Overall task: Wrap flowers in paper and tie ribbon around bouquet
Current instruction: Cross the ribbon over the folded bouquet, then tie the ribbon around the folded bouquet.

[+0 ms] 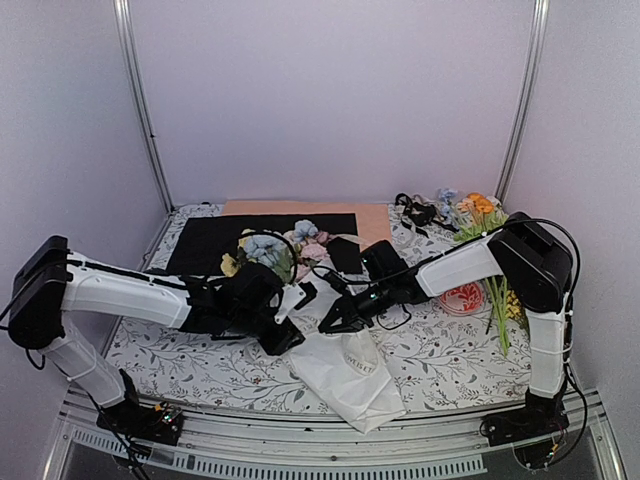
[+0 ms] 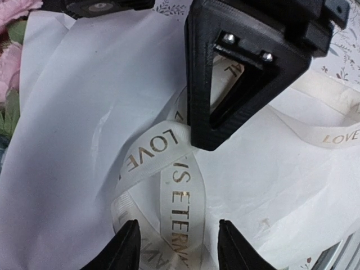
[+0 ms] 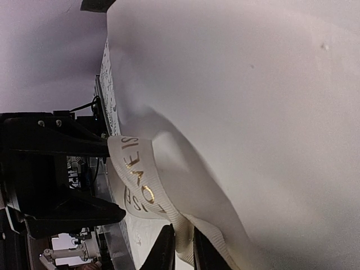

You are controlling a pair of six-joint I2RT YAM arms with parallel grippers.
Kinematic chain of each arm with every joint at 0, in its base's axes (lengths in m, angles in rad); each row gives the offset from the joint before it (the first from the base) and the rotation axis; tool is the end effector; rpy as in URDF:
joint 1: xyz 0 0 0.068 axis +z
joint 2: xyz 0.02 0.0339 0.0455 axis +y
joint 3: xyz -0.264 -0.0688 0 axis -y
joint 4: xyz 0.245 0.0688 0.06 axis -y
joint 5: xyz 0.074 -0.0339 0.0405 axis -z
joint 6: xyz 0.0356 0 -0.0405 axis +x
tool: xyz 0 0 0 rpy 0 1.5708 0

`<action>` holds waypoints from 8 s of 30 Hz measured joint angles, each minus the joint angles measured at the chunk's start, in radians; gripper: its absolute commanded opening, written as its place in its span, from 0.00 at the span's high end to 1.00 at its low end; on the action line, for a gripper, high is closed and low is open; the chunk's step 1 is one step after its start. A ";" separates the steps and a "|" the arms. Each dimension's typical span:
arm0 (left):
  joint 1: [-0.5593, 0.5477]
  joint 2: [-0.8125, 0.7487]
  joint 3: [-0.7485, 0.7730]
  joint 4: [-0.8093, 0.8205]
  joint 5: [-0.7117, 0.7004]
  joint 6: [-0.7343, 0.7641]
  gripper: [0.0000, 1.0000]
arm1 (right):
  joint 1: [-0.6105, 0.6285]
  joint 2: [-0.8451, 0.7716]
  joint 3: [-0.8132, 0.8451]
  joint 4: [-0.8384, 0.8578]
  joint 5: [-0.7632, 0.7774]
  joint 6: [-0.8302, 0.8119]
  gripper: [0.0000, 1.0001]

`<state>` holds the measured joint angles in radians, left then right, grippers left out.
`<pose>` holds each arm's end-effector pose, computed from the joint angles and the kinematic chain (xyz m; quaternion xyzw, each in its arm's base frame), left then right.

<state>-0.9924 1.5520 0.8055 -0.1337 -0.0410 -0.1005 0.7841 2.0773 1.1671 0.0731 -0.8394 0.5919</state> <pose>0.1682 -0.2549 0.1707 0.3995 0.8518 -0.1594 0.2991 0.2725 0.3092 0.1151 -0.2273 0.8345 0.5018 0.0115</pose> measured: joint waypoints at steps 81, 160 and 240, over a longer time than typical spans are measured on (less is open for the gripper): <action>0.004 0.053 0.040 0.728 0.735 -0.289 0.99 | 0.050 -0.037 -0.166 0.189 0.070 0.129 0.79; -0.174 0.208 0.194 -0.225 -0.233 -0.322 1.00 | 0.050 -0.027 -0.166 0.205 0.053 0.134 0.77; 0.136 -0.046 -0.182 0.201 0.164 -0.370 1.00 | -0.021 -0.448 -0.160 -0.618 0.575 -0.302 0.42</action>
<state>-0.8566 1.5063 0.6235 0.0669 0.1226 -0.4709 0.7628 1.6295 1.0069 -0.5449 -0.2649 0.2897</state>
